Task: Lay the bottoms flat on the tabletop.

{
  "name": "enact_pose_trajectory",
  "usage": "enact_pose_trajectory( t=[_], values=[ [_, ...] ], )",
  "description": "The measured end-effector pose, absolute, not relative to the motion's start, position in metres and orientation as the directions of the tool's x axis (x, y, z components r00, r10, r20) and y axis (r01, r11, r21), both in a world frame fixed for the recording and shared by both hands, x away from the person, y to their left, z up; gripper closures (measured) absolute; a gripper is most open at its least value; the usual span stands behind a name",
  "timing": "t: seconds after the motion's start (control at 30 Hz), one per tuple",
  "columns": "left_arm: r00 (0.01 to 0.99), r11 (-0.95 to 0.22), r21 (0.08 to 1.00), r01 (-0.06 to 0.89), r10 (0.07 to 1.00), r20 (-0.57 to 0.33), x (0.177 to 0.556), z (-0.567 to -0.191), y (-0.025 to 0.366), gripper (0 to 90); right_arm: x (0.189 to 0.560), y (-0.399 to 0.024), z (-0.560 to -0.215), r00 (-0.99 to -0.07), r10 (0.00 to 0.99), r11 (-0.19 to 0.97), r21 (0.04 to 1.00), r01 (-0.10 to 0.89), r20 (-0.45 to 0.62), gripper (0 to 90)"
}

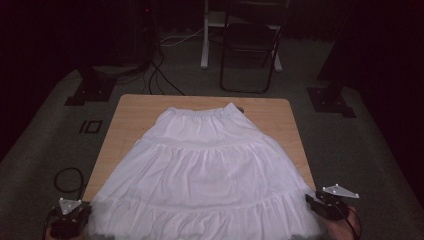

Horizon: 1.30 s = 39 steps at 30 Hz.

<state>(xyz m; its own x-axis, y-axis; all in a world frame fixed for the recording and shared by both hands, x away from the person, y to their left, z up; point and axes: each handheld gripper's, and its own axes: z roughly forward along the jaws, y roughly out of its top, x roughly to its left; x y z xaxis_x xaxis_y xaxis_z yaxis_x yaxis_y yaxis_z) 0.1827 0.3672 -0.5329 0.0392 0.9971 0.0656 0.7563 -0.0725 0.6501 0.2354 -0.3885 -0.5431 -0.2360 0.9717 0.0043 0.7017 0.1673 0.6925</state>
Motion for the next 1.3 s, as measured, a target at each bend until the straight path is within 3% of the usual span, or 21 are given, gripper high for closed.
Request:
enact_pose_trajectory(
  t=[0.47, 0.57, 0.67, 0.8, 1.0, 1.1, 1.3],
  values=[
    [-0.060, -0.037, 0.675, 0.737, 0.991, 0.120, 0.205, -0.524, 0.400, 90.0, 0.237, -0.389, -0.544, -0.235, 0.972, 0.174, 0.693, 0.700, -0.007, 55.4],
    [-0.088, -0.016, 0.679, 0.734, 0.989, 0.117, 0.211, -0.527, 0.406, 90.0, 0.237, -0.389, -0.543, -0.252, 0.968, 0.177, 0.687, 0.705, 0.009, 65.6],
    [-0.122, 0.012, 0.682, 0.731, 0.986, 0.113, 0.216, -0.528, 0.414, 90.0, 0.236, -0.387, -0.539, -0.253, 0.967, 0.198, 0.678, 0.708, -0.019, 82.8],
    [-0.154, 0.047, 0.685, 0.727, 0.983, 0.096, 0.221, -0.530, 0.423, 90.0, 0.234, -0.391, -0.534, -0.218, 0.975, 0.179, 0.696, 0.696, -0.032, 87.4],
    [-0.144, 0.047, 0.681, 0.731, 0.986, 0.087, 0.223, -0.535, 0.419, 90.0, 0.235, -0.405, -0.523, -0.105, 0.993, 0.109, 0.754, 0.648, -0.053, 87.6],
    [-0.152, 0.065, 0.685, 0.726, 0.986, 0.067, 0.222, -0.537, 0.419, 90.0, 0.238, -0.406, -0.524, -0.116, 0.993, 0.101, 0.742, 0.663, -0.031, 84.8],
    [-0.126, 0.067, 0.708, 0.703, 0.991, 0.031, 0.217, -0.532, 0.417, 86.6, 0.234, -0.406, -0.532, -0.145, 0.989, 0.095, 0.753, 0.651, 0.001, 63.5]
  ],
)
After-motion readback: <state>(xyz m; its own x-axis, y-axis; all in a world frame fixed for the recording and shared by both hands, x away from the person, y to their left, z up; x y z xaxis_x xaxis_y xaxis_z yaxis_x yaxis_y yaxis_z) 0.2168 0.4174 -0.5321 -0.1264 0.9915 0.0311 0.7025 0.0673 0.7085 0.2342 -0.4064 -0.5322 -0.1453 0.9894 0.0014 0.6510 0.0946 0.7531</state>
